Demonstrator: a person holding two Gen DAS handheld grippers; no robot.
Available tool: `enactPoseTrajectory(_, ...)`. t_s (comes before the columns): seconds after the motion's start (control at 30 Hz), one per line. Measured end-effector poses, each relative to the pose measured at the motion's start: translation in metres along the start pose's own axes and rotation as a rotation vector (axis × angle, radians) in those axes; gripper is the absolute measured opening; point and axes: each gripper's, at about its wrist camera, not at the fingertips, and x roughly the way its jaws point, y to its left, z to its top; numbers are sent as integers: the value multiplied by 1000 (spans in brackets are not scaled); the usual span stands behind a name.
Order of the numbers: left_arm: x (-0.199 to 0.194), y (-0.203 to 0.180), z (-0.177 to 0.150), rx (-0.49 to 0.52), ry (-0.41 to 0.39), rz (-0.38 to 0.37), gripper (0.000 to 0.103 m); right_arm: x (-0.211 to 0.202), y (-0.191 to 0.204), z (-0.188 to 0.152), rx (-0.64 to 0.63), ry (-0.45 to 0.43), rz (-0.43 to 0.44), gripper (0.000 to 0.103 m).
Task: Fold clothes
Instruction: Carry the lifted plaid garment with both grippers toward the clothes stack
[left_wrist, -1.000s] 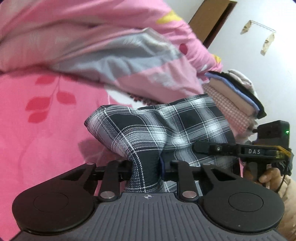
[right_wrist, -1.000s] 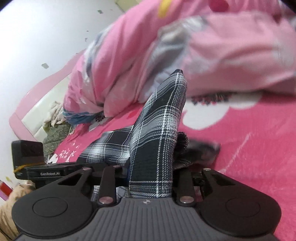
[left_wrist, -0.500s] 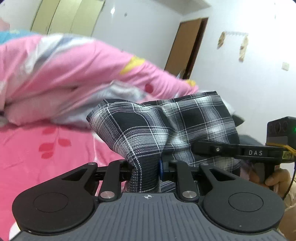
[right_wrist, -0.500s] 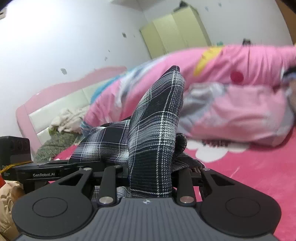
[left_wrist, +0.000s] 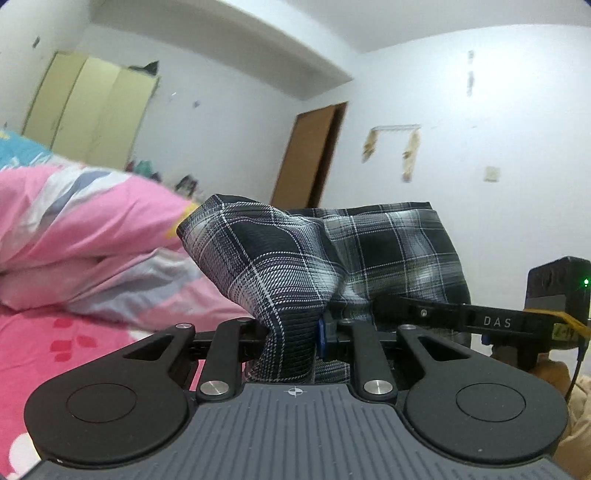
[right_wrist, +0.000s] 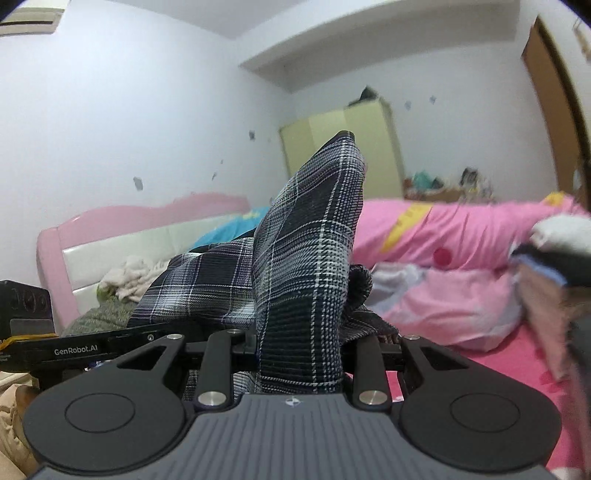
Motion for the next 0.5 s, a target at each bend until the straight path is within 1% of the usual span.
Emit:
enactPoseTrajectory(0.13,-16,-16,0,9,-15,-47,19,-37,22,-2,-12,-33,-53,30)
enactPoseTrajectory(0.3,-22,-31,-2,32,-25,-114,19,-72,36,-5,-16,-65,-108,30)
enactPoseTrajectory(0.37,-16,-35,-3,40,-15,-136,19,-82,37,-8,-10,-76,-132,30)
enactPoseTrajectory(0.5,10,-53,-12,60,8,-190,19,-99,30,-15,4,-96,-182,30)
